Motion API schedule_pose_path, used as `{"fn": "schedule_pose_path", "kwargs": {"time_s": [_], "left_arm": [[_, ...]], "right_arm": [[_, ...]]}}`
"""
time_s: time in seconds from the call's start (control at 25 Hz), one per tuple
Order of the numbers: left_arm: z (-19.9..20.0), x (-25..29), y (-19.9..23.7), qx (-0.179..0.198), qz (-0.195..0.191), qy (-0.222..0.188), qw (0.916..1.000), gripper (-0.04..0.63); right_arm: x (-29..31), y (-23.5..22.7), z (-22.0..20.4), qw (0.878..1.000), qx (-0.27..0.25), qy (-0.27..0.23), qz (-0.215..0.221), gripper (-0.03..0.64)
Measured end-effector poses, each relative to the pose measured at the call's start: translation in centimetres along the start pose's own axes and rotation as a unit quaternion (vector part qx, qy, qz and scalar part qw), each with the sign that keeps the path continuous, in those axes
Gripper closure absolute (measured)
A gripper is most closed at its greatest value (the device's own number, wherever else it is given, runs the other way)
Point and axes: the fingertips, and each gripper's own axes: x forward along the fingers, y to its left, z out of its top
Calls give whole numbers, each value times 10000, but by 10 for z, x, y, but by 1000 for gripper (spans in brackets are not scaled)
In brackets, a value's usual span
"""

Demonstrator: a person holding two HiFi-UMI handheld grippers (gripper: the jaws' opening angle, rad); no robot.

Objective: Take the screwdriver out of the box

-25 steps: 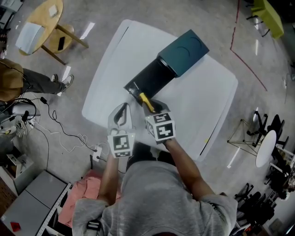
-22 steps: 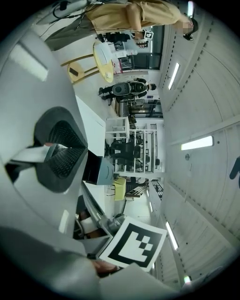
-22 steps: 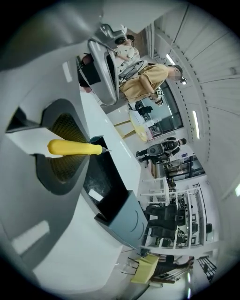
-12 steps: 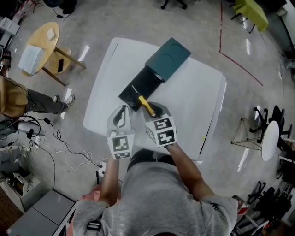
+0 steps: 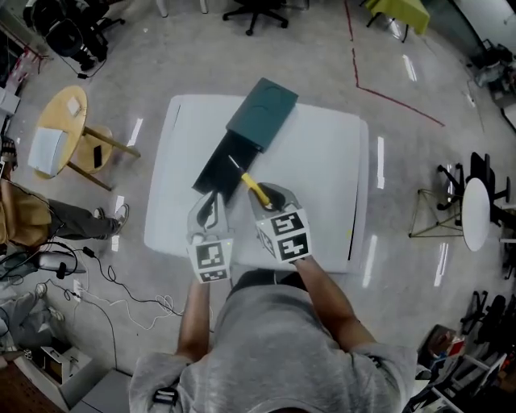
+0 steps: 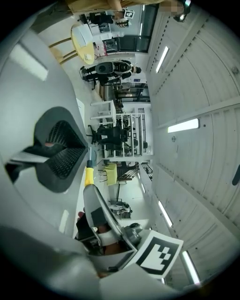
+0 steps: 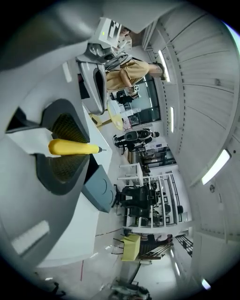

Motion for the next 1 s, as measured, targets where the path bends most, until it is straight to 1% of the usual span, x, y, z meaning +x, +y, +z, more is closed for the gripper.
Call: {"fn": "schedule_pose_path", "kwargs": {"time_s": [0.24,0.48,0.76,1.0], "left_arm": [[13,9,-23,161,-385,-118,9991,584],[24,19,-45,262,-758,-202,9966,584],[29,25,-64,295,-1008,-265,9941,584],[32,34,-83,382,-1196,-273,9917,584]], "right_arm": [[-25,-21,4,9988,198,-246,-378,537],[-48,-45,7,9955,382,-388,-771,537],[-63,-67,5,9913,575,-494,-1077,537],[-73,-87,0,9880,729,-534,-1255,537]]}}
